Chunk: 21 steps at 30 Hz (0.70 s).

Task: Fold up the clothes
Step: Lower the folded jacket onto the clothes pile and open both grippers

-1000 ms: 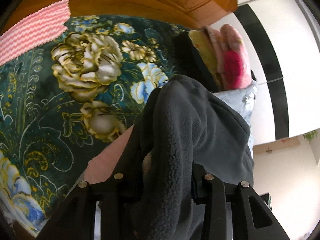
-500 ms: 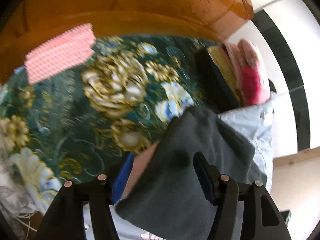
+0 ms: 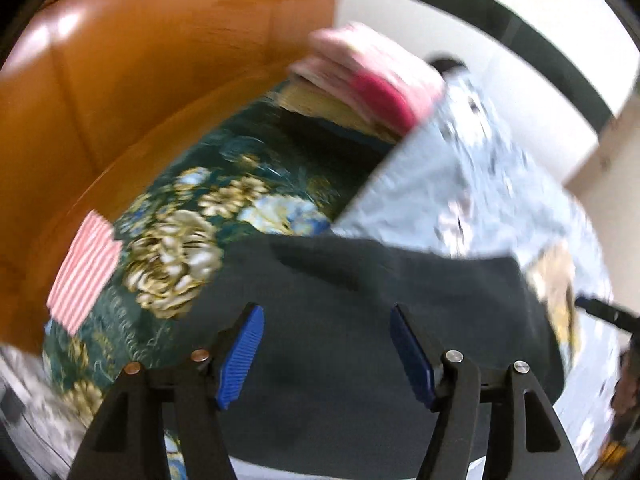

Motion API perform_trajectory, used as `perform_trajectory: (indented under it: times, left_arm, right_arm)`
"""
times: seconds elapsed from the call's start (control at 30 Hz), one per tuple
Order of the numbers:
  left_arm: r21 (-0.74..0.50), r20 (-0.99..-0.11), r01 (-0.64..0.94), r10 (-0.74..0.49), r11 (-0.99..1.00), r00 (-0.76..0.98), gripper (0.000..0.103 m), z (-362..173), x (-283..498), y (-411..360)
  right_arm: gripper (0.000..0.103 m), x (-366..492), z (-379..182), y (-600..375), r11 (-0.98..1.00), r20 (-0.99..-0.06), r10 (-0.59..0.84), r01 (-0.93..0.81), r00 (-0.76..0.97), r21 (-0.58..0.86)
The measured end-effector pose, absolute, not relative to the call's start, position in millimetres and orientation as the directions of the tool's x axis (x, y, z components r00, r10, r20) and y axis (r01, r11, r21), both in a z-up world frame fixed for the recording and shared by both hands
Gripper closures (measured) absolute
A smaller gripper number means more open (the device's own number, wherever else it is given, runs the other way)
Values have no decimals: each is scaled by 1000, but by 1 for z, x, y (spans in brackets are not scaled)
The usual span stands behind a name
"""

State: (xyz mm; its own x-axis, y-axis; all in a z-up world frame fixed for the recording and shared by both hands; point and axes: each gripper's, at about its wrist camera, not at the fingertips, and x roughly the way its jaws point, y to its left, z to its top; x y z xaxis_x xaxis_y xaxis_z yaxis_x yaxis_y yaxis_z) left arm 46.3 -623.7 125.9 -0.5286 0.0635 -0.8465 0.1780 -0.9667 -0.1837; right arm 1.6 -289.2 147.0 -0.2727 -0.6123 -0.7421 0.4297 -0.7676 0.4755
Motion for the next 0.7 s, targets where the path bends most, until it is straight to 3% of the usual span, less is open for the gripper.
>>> perform_trajectory:
  times: [0.13, 0.37, 0.7]
  left_arm:
    - [-157, -855, 121, 74, -980, -513, 33, 110, 33, -603]
    - [-208, -897, 176, 116, -962, -427, 33, 54, 24, -614]
    - [-175, -877, 181, 70, -968, -476, 33, 90, 37, -605]
  right_arm:
    - [49, 5, 131, -311, -774, -772, -583, 463, -252, 433]
    - [49, 5, 78, -316, -801, -827, -534, 418, -176, 428]
    - [49, 29, 102, -312, -801, -812, -532, 452, -240, 392]
